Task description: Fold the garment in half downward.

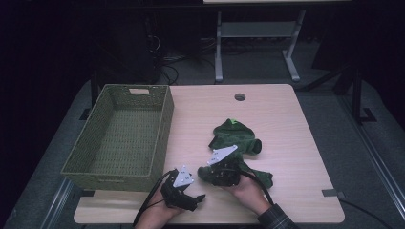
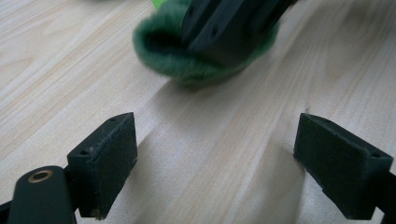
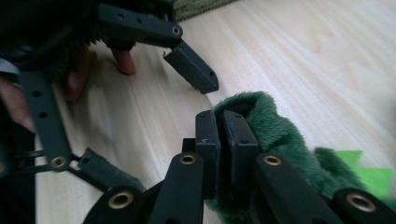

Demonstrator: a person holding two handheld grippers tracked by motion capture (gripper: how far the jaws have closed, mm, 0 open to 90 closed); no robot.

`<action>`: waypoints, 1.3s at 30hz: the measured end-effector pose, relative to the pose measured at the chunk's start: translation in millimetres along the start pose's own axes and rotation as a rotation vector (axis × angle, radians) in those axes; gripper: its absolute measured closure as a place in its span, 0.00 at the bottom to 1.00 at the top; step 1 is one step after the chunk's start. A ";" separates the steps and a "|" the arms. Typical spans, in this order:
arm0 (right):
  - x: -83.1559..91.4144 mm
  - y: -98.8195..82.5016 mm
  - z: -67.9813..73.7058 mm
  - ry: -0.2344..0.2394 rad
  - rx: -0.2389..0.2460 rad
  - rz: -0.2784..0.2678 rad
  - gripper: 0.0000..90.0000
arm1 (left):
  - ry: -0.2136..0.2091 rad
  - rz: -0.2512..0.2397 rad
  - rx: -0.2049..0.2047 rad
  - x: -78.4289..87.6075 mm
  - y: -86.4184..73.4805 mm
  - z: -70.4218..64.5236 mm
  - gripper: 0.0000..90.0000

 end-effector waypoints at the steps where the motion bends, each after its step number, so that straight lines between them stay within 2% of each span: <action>1: 3.5 0.2 -1.1 0.004 -0.006 -0.011 0.94 | 0.000 0.002 -0.002 0.1 0.0 0.1 0.14; 11: 29.3 -2.3 -16.0 0.024 -0.074 -0.081 0.94 | 0.001 0.001 -0.001 0.2 -0.3 -0.2 0.14; 15: 38.5 -5.6 -25.4 0.008 -0.098 -0.100 0.94 | 0.001 0.003 -0.001 0.4 -0.2 -0.2 0.14; 23: 55.9 -20.3 -46.2 -0.044 -0.142 -0.103 0.93 | 0.001 0.005 -0.002 0.5 -0.3 -0.1 0.14; 31: 68.7 -38.9 -64.6 -0.117 -0.166 -0.082 0.92 | 0.001 0.000 0.001 0.2 -0.2 -0.2 0.14; 39: 70.6 -55.9 -77.5 -0.187 -0.175 -0.008 0.87 | 0.000 0.004 -0.002 0.4 -0.3 -0.1 0.14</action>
Point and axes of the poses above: each handheld gripper's, and its own axes: x roughly backward along the jaws, y roughly out of its top, z roughly to its left, the point moved 3 cm from there along -x, roughly forward along the jaws, and after that the axes turned 15 degrees about -y, right-handed, at the moved point
